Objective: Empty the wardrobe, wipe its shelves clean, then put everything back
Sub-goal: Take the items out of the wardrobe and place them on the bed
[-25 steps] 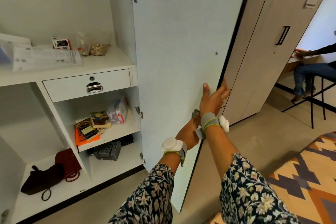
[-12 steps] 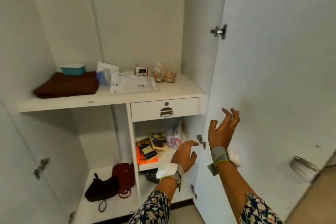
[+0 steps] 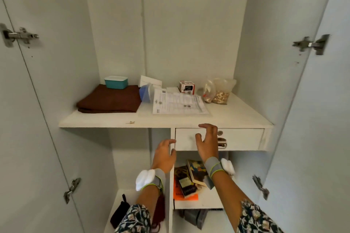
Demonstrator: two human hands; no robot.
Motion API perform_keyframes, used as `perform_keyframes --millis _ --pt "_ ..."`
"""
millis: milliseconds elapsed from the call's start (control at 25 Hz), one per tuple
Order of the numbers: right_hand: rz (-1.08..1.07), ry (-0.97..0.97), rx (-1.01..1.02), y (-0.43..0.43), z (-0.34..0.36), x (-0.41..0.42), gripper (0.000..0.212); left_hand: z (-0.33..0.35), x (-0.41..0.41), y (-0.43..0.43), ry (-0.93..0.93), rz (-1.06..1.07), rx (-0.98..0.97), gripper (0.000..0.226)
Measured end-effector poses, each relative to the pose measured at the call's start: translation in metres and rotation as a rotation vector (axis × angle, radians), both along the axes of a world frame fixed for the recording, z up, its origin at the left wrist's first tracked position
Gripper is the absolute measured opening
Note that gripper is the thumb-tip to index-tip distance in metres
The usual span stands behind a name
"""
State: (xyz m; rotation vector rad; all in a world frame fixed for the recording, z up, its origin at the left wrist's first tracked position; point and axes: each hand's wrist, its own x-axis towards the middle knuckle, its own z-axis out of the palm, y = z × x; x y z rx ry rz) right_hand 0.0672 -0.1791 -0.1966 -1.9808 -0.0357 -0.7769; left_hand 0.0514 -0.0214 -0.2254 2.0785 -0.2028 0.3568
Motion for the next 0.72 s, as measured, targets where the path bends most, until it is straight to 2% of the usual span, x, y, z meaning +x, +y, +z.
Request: perform_keyframes --millis 280,400,600,720 --pt "0.190 0.138 -0.041 0.002 0.022 0.165 0.029 0.037 0.134 0.033 -0.162 0.345 -0.011 0.034" --pt "0.254 0.162 -0.119 0.008 0.026 0.213 0.033 0.047 0.186 0.039 -0.121 0.474 0.025 0.036" --pt "0.447 0.310 -0.297 0.023 0.014 0.269 0.040 0.045 0.250 0.046 -0.080 0.492 0.042 0.042" --pt "0.420 0.411 -0.554 0.026 0.009 0.284 0.046 0.044 0.273 0.049 -0.072 0.474 0.032 0.046"
